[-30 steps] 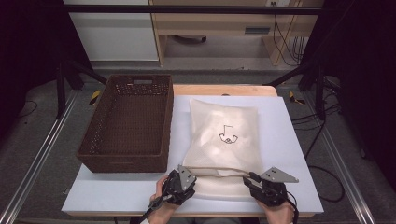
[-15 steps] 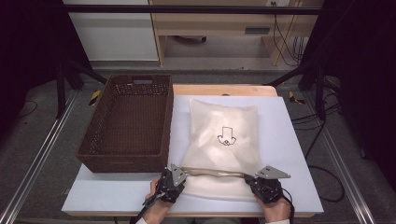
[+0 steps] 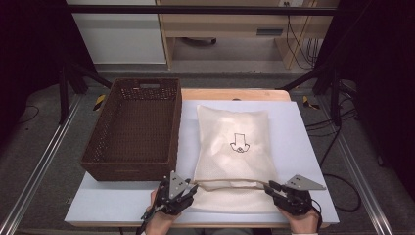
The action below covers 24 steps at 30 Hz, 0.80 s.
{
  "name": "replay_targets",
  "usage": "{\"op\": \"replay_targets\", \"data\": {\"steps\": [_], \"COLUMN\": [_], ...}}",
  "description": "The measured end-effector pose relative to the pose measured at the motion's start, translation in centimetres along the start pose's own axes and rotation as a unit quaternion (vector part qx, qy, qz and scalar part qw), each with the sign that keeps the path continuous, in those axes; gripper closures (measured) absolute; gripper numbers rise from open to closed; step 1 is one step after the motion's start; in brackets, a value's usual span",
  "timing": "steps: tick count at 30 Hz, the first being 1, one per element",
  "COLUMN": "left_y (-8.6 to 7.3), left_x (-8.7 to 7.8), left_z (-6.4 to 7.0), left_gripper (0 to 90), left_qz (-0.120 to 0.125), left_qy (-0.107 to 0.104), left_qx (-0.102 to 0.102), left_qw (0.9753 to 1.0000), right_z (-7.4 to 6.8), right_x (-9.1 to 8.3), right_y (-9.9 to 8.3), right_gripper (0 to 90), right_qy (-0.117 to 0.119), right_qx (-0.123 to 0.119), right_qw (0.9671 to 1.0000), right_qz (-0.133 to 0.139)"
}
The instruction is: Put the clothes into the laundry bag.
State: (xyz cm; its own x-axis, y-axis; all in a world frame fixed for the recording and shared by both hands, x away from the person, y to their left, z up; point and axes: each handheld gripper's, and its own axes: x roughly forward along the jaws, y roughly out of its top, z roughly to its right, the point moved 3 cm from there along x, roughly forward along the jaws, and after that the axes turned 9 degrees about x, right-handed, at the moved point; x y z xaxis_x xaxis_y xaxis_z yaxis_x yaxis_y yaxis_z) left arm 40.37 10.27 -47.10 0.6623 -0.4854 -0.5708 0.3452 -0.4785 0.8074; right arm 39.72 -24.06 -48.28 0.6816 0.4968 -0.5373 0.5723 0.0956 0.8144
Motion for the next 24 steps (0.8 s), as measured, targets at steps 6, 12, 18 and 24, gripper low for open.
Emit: {"op": "replay_targets", "data": {"steps": [6,12,18,24], "left_y": [-0.5,-1.2,-1.4,-1.5], "left_x": [2.9,3.5,3.3,3.8], "left_z": [-0.6,-0.3,0.3,0.4], "left_gripper": [51.4,67.6,66.3,47.0], "left_qz": [-0.041,-0.053,-0.037,-0.028], "left_qy": [-0.023,-0.036,-0.034,-0.043], "left_qx": [-0.009,-0.015,-0.006,-0.012], "left_qw": [0.9988,0.9979,0.9987,0.9986], "right_z": [2.4,3.0,3.1,-0.7], "right_x": [0.6,1.6,1.2,-0.4], "right_y": [-0.6,-1.0,-0.8,0.9], "right_gripper": [51.6,72.1,59.5,53.5], "right_qy": [-0.064,-0.066,-0.09,-0.032], "right_qx": [0.051,0.048,0.031,0.002], "right_qw": [0.9966,0.996,0.9953,0.9992], "right_qz": [-0.014,-0.036,-0.021,0.025]}}
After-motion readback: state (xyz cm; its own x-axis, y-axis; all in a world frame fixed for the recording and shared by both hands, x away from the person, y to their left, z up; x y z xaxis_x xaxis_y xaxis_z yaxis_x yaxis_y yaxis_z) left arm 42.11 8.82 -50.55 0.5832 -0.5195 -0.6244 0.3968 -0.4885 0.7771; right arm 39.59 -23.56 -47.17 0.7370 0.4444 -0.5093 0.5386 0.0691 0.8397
